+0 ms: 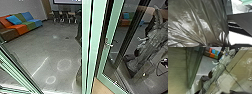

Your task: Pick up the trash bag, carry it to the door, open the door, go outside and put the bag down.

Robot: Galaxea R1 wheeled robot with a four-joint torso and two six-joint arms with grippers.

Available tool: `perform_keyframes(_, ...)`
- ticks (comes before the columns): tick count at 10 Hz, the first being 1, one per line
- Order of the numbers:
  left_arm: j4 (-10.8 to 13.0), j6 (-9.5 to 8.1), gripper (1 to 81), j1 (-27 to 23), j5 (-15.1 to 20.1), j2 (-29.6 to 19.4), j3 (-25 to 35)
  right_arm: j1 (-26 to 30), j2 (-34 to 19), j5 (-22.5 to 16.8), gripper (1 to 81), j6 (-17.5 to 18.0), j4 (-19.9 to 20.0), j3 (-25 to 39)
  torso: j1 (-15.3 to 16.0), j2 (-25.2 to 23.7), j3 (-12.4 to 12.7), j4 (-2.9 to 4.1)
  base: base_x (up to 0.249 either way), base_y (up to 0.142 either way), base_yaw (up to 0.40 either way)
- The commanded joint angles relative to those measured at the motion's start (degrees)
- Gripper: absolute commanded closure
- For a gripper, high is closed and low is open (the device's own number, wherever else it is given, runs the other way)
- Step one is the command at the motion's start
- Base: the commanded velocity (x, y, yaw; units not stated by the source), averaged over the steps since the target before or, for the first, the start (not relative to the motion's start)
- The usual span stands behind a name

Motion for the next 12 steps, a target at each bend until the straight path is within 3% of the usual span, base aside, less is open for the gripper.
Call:
perform_keyframes(1,-0.1,0.28,81.1,0.1,5.8,0.4,0.8,9.2,-3.8,-8.3,1.0,0.4,-1.3,-0.8,0.0,0.0,0.0,0.00,0.000,0.000,0.000)
perform_keyframes(3,-0.1,0.28,81.1,-0.1,5.8,0.6,0.9,9.0,-4.0,-9.2,1.0,-1.2,14.9,6.5,0.0,0.0,0.0,0.00,0.000,0.000,0.000)
perform_keyframes(5,-0.1,0.37,81.1,-0.1,5.8,0.6,0.8,9.3,-4.2,-13.0,1.0,-5.8,27.4,11.4,0.0,0.0,0.0,0.00,0.000,0.000,0.000)
perform_keyframes(6,-0.1,0.37,81.1,-0.1,5.8,0.5,0.9,9.0,-4.3,-13.2,1.0,-6.4,29.5,11.8,0.0,0.0,0.0,0.00,0.000,0.000,0.000)
perform_keyframes(10,-0.1,0.46,81.1,-0.1,5.8,0.4,0.8,12.0,-3.2,-11.8,1.0,-8.9,25.9,2.8,0.1,0.0,0.0,0.00,0.000,0.000,0.000)
perform_keyframes(12,-0.1,0.37,81.1,-0.1,5.8,0.5,0.8,11.0,-1.1,-8.6,1.0,-11.0,29.5,-4.4,0.1,0.0,0.0,0.00,0.000,0.000,0.000)
